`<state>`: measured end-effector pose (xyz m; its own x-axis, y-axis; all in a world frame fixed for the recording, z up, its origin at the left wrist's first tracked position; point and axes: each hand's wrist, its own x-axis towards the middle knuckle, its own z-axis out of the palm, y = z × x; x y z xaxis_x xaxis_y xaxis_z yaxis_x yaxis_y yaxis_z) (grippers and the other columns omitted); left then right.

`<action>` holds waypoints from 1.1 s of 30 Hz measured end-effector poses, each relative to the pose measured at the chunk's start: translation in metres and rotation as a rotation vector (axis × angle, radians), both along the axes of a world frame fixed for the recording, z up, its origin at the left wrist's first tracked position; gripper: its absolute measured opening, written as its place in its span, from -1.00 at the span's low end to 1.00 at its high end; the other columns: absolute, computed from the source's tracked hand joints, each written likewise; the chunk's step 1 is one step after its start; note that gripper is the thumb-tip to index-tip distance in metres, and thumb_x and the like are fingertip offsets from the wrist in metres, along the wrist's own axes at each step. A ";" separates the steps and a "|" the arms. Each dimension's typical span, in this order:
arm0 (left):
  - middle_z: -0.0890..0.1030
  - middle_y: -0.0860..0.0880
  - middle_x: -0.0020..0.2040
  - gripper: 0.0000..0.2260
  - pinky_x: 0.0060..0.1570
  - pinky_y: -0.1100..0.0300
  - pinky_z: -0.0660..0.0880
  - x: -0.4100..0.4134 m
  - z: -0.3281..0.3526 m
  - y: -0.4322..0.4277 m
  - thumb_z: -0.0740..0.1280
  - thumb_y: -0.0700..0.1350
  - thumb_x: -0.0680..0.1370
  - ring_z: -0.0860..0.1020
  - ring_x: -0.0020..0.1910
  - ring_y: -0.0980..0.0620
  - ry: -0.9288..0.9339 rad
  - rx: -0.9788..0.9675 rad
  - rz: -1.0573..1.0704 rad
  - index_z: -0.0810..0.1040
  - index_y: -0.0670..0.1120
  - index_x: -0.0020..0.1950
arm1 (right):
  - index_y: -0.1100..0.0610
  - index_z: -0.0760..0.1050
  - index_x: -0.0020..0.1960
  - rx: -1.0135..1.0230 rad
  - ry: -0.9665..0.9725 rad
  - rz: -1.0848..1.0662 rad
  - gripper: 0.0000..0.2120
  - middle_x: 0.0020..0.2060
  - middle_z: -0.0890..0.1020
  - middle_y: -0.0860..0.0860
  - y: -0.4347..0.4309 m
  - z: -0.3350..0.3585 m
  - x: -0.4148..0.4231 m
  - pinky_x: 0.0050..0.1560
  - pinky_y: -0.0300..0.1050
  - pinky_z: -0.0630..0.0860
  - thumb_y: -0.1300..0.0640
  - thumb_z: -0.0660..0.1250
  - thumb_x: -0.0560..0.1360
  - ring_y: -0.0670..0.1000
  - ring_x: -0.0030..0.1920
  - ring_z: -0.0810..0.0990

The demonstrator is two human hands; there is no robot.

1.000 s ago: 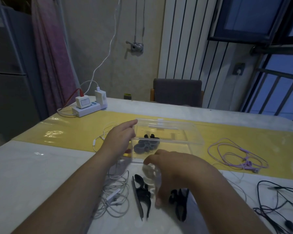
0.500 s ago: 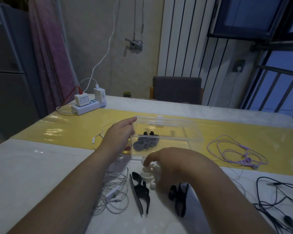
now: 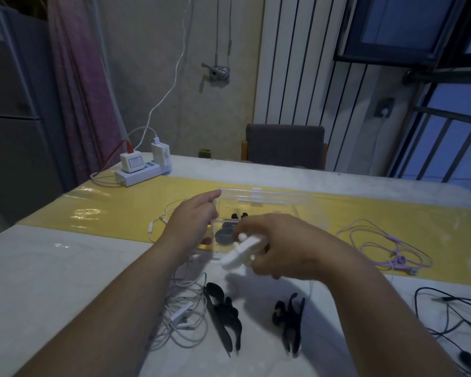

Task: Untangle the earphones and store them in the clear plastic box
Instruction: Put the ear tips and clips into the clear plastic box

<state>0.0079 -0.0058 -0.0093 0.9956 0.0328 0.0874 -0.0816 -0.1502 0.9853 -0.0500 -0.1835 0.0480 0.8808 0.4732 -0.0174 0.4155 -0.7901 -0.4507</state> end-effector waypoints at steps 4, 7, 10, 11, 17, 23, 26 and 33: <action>0.48 0.01 0.19 -0.59 -0.16 0.02 0.57 0.000 0.001 -0.001 0.16 -0.21 0.53 0.50 0.10 -0.06 0.017 -0.021 -0.006 0.53 0.22 0.21 | -0.09 0.51 -0.07 0.145 -0.202 -0.099 -0.77 -0.14 0.59 -0.11 -0.005 0.004 0.004 -0.18 -0.04 0.56 0.20 0.31 0.36 -0.01 -0.18 0.55; 0.49 0.00 0.20 -0.59 -0.17 0.03 0.58 0.001 0.001 -0.001 0.16 -0.22 0.53 0.50 0.11 -0.05 0.017 -0.019 0.002 0.54 0.21 0.21 | -0.10 0.50 0.01 0.225 -0.378 -0.235 -0.74 -0.05 0.55 -0.07 -0.009 -0.001 0.012 -0.11 -0.04 0.49 0.17 0.34 0.38 0.01 -0.08 0.50; 0.48 0.00 0.19 -0.59 -0.11 -0.02 0.60 0.001 0.001 -0.001 0.15 -0.23 0.54 0.49 0.10 -0.03 0.008 -0.024 -0.006 0.53 0.19 0.22 | -0.09 0.47 0.14 0.235 -0.493 -0.380 -0.69 0.03 0.53 -0.05 -0.011 -0.008 0.022 -0.08 -0.05 0.46 0.12 0.36 0.43 0.02 -0.02 0.48; 0.49 0.02 0.17 -0.59 -0.07 -0.05 0.60 0.000 0.001 -0.001 0.15 -0.24 0.54 0.49 0.10 -0.03 0.008 -0.028 -0.009 0.53 0.18 0.23 | -0.07 0.47 0.17 0.211 -0.499 -0.411 -0.69 0.04 0.54 -0.04 -0.011 -0.010 0.025 -0.07 -0.05 0.46 0.10 0.36 0.45 0.03 0.00 0.48; 0.51 0.11 0.05 -0.59 -0.02 -0.14 0.58 0.001 0.001 -0.001 0.15 -0.24 0.54 0.51 0.07 -0.06 0.008 -0.040 -0.005 0.55 0.17 0.22 | 0.01 0.43 0.19 0.066 -0.454 -0.595 -0.69 0.03 0.54 0.03 -0.005 -0.022 0.042 -0.03 0.00 0.45 0.03 0.28 0.46 0.12 0.00 0.46; 0.51 0.11 0.08 -0.60 -0.06 -0.15 0.60 0.000 0.000 -0.001 0.18 -0.17 0.49 0.51 0.09 -0.11 0.000 -0.014 -0.009 0.55 0.23 0.19 | -0.03 0.30 0.36 0.125 -0.324 -0.601 -0.41 0.13 0.59 0.01 0.003 -0.020 0.050 0.03 -0.01 0.46 -0.07 0.44 0.41 0.11 0.13 0.51; 0.51 0.12 0.05 -0.59 -0.07 -0.13 0.60 0.001 0.001 -0.001 0.17 -0.20 0.51 0.52 0.09 -0.11 0.003 -0.007 -0.006 0.55 0.23 0.19 | -0.07 0.41 0.30 0.256 -0.263 -0.546 -0.45 0.08 0.61 -0.10 0.001 -0.019 0.048 0.01 -0.07 0.49 -0.10 0.50 0.38 0.02 0.08 0.56; 0.50 0.14 0.05 -0.58 -0.07 -0.10 0.59 0.001 0.001 0.000 0.15 -0.22 0.54 0.52 0.08 -0.07 0.007 -0.002 -0.001 0.54 0.19 0.25 | -0.07 0.57 -0.13 0.383 -0.478 -0.331 -0.97 -0.28 0.60 -0.17 -0.014 -0.020 0.032 -0.21 -0.13 0.49 0.01 0.39 0.47 -0.14 -0.26 0.51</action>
<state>0.0087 -0.0059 -0.0081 0.9963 0.0315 0.0805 -0.0750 -0.1476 0.9862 -0.0177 -0.1978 0.0276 0.8491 0.0741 0.5230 0.4027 -0.7315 -0.5502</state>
